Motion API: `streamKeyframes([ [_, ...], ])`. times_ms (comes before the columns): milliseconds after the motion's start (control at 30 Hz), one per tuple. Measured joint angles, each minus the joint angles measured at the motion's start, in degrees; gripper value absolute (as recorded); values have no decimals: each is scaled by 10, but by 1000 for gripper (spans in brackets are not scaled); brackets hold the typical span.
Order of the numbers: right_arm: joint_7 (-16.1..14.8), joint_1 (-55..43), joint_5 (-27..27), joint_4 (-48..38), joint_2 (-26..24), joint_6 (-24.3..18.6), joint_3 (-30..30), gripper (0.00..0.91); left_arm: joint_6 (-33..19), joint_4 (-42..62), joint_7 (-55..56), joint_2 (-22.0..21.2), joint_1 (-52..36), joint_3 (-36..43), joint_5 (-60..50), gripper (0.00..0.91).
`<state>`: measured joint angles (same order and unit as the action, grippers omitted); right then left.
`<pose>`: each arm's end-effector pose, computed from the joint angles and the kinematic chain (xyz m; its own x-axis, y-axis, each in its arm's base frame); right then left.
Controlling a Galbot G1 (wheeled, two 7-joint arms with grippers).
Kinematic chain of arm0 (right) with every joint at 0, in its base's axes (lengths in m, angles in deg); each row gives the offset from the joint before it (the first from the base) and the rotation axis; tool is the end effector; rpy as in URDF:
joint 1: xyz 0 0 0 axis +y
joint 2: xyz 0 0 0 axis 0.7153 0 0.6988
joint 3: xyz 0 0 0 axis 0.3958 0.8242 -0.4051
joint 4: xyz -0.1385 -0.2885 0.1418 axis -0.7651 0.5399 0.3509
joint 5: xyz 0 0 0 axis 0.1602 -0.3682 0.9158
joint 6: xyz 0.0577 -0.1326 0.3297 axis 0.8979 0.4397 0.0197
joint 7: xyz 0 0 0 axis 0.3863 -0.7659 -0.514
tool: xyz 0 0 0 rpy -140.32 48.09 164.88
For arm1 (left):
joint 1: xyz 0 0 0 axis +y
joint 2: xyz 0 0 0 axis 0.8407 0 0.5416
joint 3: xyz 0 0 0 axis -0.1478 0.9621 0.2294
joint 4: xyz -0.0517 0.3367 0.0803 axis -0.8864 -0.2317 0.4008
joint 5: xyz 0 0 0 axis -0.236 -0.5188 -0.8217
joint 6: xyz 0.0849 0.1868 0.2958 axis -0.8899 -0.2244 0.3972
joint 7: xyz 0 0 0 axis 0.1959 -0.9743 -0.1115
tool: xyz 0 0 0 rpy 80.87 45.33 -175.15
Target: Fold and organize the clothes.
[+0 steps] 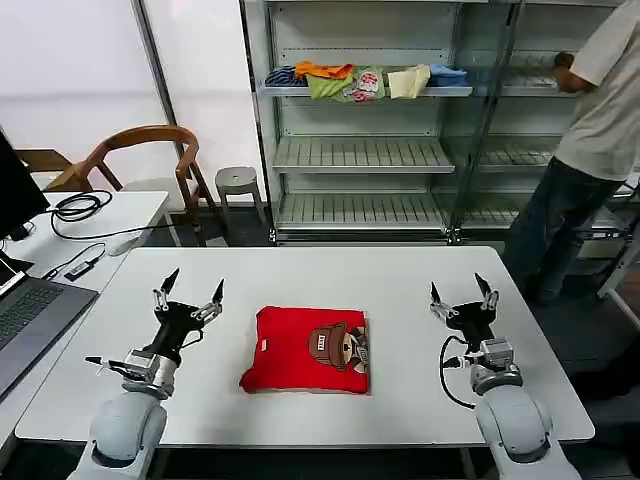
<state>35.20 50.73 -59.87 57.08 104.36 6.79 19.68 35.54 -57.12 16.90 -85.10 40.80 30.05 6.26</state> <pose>0.3126 -0.0676 -0.2571 -0.9997 -0.0137 0.0220 -0.0193 0.9606 -0.2773 0.3101 0.0983 -0.2744 -0.9881 0.1273 -0.0861 0.1023 0.9629 0.2498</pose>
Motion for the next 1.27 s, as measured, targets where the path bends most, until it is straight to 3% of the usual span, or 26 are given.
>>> streamKeyframes([
  [800,-17,-16,-34,-44,7,-50,5,907,-33,11,23,-3,7,7,-37,907],
  [1267,-14,-34,-56,-48,13,-55,5,907,-34,18,11,11,-11,11,-29,907],
])
